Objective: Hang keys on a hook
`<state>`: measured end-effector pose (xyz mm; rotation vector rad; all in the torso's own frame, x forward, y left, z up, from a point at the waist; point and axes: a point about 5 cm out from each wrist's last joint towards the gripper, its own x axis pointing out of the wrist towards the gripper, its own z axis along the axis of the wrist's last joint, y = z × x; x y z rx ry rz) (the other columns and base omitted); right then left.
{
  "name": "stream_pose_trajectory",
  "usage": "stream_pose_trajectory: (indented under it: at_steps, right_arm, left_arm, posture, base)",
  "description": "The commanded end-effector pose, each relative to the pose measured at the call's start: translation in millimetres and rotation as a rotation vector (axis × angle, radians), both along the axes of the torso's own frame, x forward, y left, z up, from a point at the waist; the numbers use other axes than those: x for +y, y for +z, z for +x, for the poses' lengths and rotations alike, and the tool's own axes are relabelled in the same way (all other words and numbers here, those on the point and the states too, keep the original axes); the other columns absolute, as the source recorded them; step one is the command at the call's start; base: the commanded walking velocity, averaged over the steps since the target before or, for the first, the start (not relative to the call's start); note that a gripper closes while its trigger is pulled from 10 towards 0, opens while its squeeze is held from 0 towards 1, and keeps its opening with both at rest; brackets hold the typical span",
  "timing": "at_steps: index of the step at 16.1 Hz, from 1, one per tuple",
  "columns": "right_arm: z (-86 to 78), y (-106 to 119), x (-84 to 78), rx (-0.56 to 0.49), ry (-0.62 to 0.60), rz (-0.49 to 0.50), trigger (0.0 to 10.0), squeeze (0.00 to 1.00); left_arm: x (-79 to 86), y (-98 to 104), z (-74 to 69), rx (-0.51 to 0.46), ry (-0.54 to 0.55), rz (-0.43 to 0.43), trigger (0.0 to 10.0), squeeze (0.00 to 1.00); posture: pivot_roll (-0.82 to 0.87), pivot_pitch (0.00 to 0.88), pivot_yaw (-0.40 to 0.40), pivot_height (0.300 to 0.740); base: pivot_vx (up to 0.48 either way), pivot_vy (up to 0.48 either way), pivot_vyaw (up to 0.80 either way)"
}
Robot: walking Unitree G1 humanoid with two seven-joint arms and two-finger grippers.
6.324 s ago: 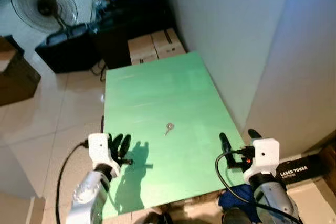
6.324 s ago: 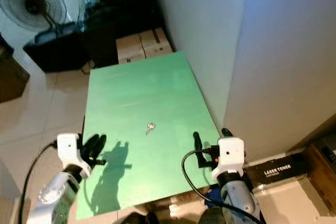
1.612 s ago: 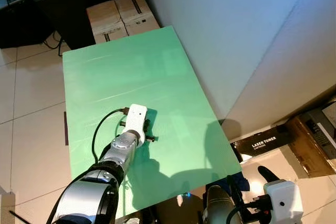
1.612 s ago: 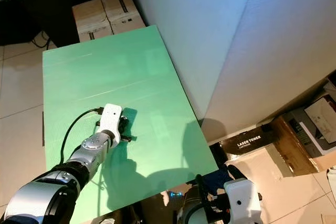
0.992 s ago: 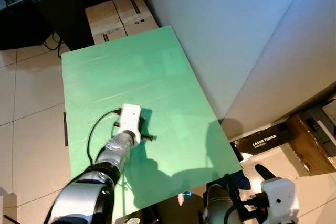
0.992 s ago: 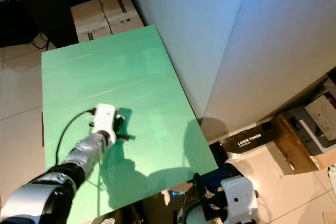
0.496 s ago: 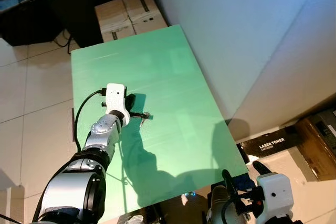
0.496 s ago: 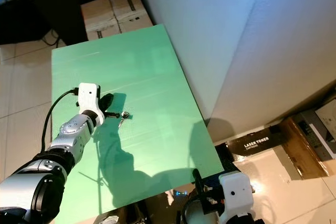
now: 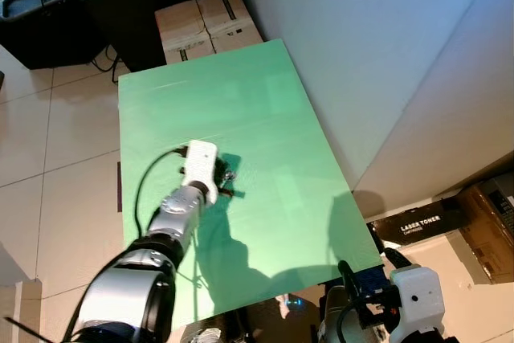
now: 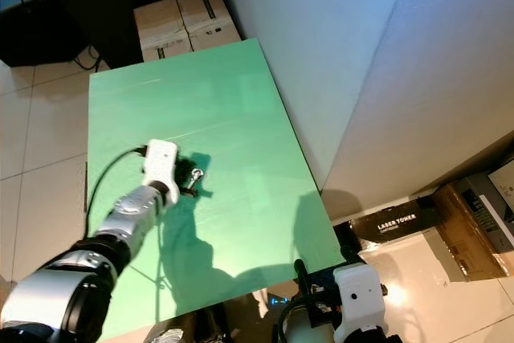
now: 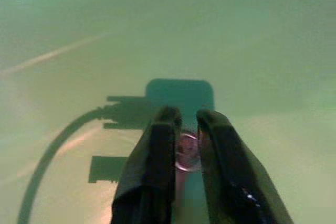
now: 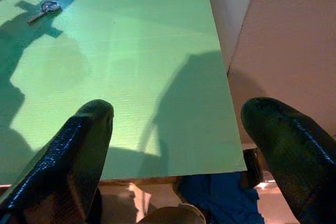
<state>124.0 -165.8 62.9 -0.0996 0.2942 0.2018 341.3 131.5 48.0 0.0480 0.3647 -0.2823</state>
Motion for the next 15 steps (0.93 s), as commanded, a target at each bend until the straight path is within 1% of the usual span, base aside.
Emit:
stream_pose_trajectory:
  at_steps: [1, 4, 9, 10, 13, 15]
  right_arm:
    - [-5.5, -3, 2.3, 0.019, 0.001, -0.004, 10.0, 0.00]
    - [-6.6, -2, 3.6, 0.014, -0.003, -0.001, 10.0, 0.00]
    - [-8.8, 3, 3.9, 0.009, -0.009, 0.000, 10.0, 0.00]
    - [-9.4, 3, 3.6, 0.009, -0.010, -0.001, 10.0, 0.00]
    - [-11.2, 5, 3.4, 0.008, -0.011, 0.000, 10.0, 0.00]
    - [-14.8, 8, 4.4, 0.011, -0.013, 0.001, 10.0, 0.00]
  left_arm:
    - [2.7, -11, -7.0, 0.046, -0.001, 0.032, 10.0, 1.00]
    - [-4.6, -15, -10.1, 0.068, -0.020, 0.047, 10.0, 1.00]
    - [-8.4, -19, -12.9, 0.095, -0.019, 0.058, 10.0, 1.00]
    - [-8.8, -20, -13.1, 0.100, -0.016, 0.066, 10.0, 0.00]
    - [-10.3, -20, -12.3, 0.103, -0.009, 0.089, 10.0, 0.00]
    - [-7.9, -16, -8.7, 0.096, 0.007, 0.117, 10.0, 0.00]
  posture:
    - [-0.42, 0.231, 0.174, 0.740]
    - [-0.42, 0.236, 0.177, 0.740]
    - [-0.43, 0.252, 0.178, 0.740]
    - [-0.43, 0.254, 0.179, 0.740]
    - [-0.44, 0.263, 0.176, 0.740]
    - [-0.46, 0.279, 0.174, 0.740]
  base:
    - [0.000, 0.000, 0.00]
    - [0.000, 0.000, 0.00]
    - [0.000, 0.000, 0.00]
    - [0.000, 0.000, 0.00]
    - [0.000, 0.000, 0.00]
    - [0.000, 0.000, 0.00]
